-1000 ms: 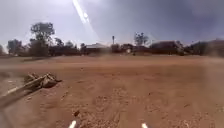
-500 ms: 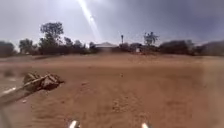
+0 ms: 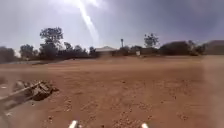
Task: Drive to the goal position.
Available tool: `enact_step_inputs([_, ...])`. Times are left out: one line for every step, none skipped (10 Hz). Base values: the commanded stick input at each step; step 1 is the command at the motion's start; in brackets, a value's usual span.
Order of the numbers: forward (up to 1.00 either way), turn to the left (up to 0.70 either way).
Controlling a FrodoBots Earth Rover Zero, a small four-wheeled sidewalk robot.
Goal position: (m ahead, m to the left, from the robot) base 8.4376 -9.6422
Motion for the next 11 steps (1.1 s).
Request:
enact_step_inputs([0.7, 0.0])
enact_step_inputs([0.7, 0.0])
enact_step_inputs([0.7, 0.0])
enact_step_inputs([0.7, 0.0])
enact_step_inputs([0.7, 0.0])
enact_step_inputs([0.7, 0.0])
enact_step_inputs([0.7, 0.0])
enact_step_inputs([0.7, 0.0])
enact_step_inputs([0.7, 0.0])
enact_step_inputs([0.7, 0.0])
enact_step_inputs([0.7, 0.0])
